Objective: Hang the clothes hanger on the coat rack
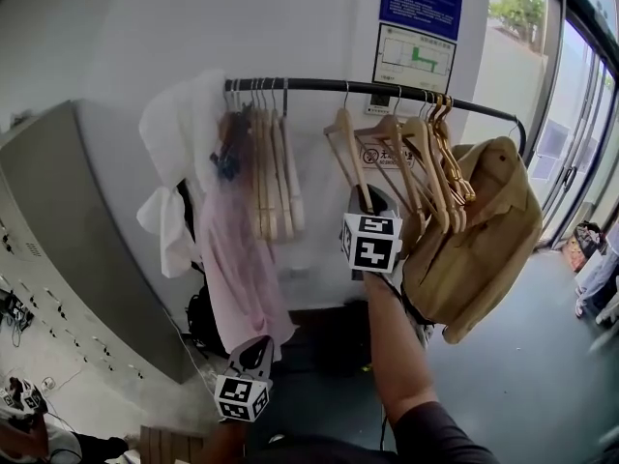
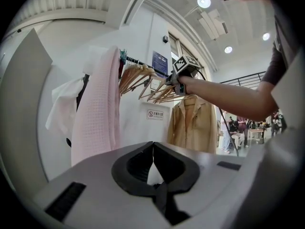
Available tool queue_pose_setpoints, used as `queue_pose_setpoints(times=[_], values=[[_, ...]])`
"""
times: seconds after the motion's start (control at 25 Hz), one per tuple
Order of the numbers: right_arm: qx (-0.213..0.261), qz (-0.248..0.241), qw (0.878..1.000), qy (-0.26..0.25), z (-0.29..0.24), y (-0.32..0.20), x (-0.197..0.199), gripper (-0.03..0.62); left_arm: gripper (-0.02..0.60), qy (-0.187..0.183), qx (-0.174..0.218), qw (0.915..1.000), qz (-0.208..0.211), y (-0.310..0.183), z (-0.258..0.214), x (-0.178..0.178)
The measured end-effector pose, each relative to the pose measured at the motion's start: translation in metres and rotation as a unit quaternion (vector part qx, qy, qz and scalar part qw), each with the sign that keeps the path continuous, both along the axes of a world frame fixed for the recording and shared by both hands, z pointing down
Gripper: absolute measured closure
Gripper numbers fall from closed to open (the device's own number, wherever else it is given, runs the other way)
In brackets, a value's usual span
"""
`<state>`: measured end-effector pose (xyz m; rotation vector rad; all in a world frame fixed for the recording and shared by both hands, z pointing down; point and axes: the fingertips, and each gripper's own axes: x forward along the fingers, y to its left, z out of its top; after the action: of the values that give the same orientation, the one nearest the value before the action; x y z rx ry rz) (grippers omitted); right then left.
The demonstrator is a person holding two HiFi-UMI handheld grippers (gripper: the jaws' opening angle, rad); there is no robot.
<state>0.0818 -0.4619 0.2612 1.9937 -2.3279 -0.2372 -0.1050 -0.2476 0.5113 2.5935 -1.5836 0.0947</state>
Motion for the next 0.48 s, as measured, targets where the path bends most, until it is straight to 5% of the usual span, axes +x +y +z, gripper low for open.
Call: queue_pose_setpoints(times=[0.32,0.4,0.48], values=[[0.018,0.002,1.0,0.018,-0.005,0.008,-0.008,0.531,0.571,-0.002,0.003,1.0,0.003,0.004,-0.003,0.007],[0.036,0.004,0.999,0.023,-0.011,0.018,-0.006,0.412,0.571,-0.005,0.003,1.0,0.003,0.006,-0.005,0.006],[0.059,0.007,0.998,0.021,-0.017,0.033,0.0,0.395,0.571,-0.006,0.005,1.0,0.001,0.004,-0.008,0.003]])
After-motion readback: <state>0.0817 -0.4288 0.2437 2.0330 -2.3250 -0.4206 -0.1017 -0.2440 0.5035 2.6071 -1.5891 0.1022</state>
